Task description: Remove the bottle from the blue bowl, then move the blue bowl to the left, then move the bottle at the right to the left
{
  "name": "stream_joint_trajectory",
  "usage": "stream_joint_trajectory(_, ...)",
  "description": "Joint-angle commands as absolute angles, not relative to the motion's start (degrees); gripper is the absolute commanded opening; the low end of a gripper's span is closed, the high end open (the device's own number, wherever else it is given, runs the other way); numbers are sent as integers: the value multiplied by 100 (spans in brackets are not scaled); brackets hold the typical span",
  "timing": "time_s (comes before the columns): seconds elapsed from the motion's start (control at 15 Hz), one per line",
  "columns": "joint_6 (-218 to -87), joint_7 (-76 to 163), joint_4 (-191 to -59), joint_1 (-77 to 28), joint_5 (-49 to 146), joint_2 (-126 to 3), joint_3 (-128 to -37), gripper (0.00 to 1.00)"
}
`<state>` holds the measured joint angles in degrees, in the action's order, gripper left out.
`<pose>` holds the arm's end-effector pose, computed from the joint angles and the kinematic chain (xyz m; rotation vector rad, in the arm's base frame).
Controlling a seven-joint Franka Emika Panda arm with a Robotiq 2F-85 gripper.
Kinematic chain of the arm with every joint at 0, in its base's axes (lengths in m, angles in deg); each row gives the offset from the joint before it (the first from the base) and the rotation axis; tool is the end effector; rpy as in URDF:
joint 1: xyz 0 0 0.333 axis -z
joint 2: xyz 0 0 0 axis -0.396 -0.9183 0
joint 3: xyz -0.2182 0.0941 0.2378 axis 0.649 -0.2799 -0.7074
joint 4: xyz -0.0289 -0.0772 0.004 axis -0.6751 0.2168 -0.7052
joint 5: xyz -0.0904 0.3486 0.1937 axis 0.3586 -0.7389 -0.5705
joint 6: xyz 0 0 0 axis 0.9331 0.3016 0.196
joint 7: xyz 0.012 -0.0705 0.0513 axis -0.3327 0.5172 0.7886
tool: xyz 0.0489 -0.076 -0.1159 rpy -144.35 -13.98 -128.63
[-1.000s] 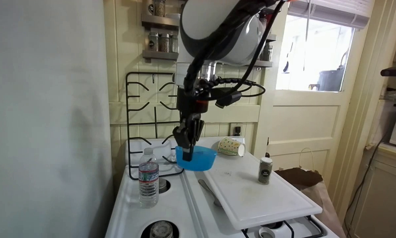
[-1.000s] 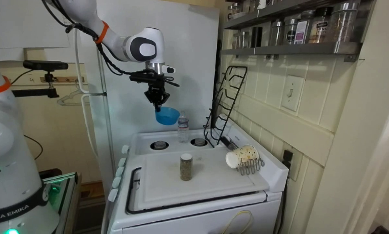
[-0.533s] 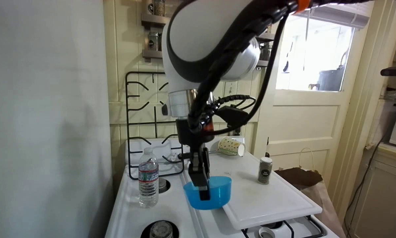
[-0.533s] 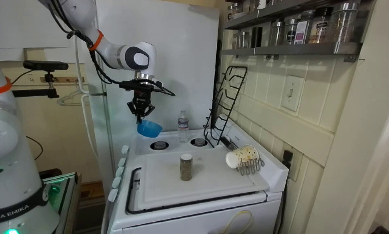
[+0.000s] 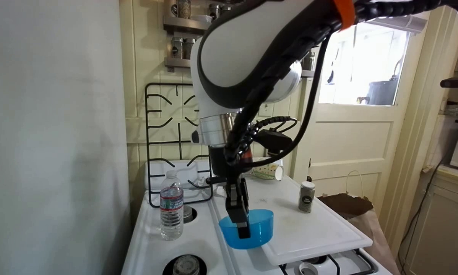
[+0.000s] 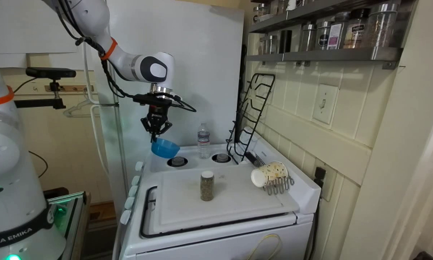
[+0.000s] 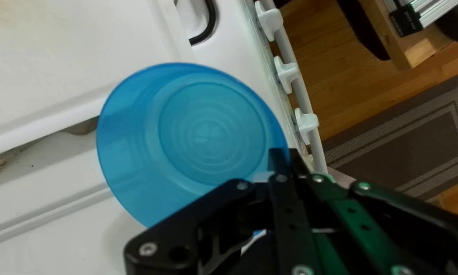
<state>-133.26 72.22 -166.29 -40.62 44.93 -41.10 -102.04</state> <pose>0.3913 0.2566 0.3149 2.7126 1.4659 -0.3957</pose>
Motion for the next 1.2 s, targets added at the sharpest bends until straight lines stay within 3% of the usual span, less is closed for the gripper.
stream_joint_trajectory(0.0, -13825, 7059, -16590, -4183, 4597, -4276, -10358, 1)
stream_joint_trajectory(0.4, -15103, 6595, -16844, -4377, 5126, -4447, -10665, 1)
stream_joint_trajectory(1.13, -15186, 6474, -16036, -4457, 6555, -5689, -10683, 1)
